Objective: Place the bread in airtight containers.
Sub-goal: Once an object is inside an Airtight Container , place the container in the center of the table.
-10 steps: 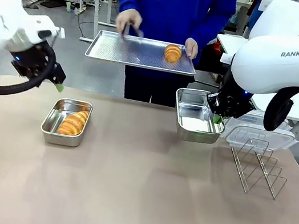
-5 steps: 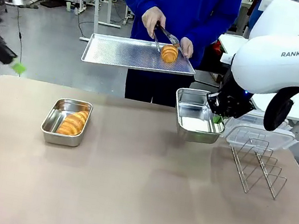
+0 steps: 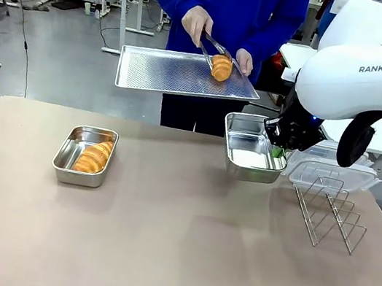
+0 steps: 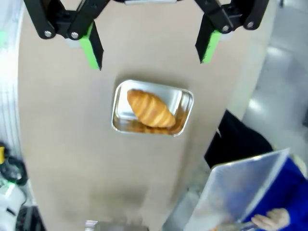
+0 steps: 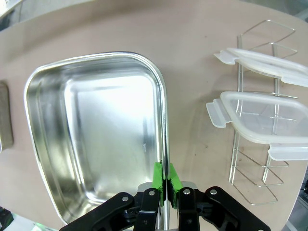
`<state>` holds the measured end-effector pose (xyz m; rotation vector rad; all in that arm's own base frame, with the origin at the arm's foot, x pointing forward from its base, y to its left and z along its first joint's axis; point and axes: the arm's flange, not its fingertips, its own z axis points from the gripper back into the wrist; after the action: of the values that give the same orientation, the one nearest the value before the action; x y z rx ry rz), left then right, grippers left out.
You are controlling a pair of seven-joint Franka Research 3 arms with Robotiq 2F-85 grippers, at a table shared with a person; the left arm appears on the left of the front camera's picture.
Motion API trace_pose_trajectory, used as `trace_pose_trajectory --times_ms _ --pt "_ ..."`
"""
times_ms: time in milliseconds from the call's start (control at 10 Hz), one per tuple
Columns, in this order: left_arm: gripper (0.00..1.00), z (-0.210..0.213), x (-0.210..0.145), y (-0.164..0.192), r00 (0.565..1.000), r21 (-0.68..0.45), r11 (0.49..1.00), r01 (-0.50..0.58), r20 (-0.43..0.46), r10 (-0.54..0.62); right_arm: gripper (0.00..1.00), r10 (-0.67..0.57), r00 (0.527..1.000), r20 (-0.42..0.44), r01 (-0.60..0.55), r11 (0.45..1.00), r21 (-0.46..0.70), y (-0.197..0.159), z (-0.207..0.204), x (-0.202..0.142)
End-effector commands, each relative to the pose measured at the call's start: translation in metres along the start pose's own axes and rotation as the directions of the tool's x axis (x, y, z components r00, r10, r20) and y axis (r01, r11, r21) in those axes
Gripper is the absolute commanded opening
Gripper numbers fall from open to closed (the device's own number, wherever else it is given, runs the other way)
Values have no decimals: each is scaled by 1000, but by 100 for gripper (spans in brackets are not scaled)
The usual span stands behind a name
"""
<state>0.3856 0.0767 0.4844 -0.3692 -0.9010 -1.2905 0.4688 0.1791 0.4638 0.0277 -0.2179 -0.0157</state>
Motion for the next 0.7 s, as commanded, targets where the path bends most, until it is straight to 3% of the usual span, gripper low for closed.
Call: trace_pose_trajectory --times_ms 0,200,300,600 --pt "100 1 -17 5 988 -32 998 54 144 -49 0 -15 1000 14 15 1000 -9 1 4 1" --pt "100 7 -19 12 974 -64 998 24 226 -9 0 -15 1000 14 15 1000 -9 1 4 1" --pt "100 2 -12 -3 991 -4 999 47 124 -46 0 -15 1000 14 15 1000 -9 1 4 1" --pt "100 2 -12 -3 991 -4 999 47 124 -46 0 -15 1000 14 15 1000 -9 1 4 1"
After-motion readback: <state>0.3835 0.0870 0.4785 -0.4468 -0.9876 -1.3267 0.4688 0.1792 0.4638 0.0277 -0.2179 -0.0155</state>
